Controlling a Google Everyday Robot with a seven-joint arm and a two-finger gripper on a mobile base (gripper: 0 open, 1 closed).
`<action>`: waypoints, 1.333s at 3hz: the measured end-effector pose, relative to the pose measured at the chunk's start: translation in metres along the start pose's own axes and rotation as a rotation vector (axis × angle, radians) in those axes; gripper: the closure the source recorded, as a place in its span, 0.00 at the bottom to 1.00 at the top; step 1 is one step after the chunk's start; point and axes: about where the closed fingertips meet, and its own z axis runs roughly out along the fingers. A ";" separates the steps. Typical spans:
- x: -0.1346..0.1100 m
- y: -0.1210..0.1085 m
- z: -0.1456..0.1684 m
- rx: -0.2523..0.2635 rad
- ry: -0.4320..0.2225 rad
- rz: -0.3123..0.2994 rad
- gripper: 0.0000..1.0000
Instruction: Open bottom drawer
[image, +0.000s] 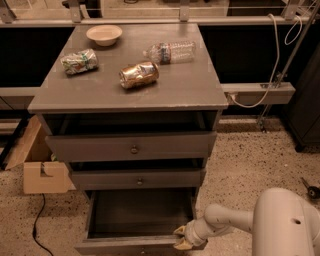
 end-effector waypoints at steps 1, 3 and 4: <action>0.004 -0.008 -0.016 -0.001 -0.002 0.005 0.35; 0.006 -0.029 -0.145 0.136 -0.002 0.036 0.00; 0.012 -0.033 -0.211 0.226 -0.004 0.075 0.00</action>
Offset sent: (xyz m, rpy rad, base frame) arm 0.0679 -0.1320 0.1289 -0.0267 -0.0745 -0.1323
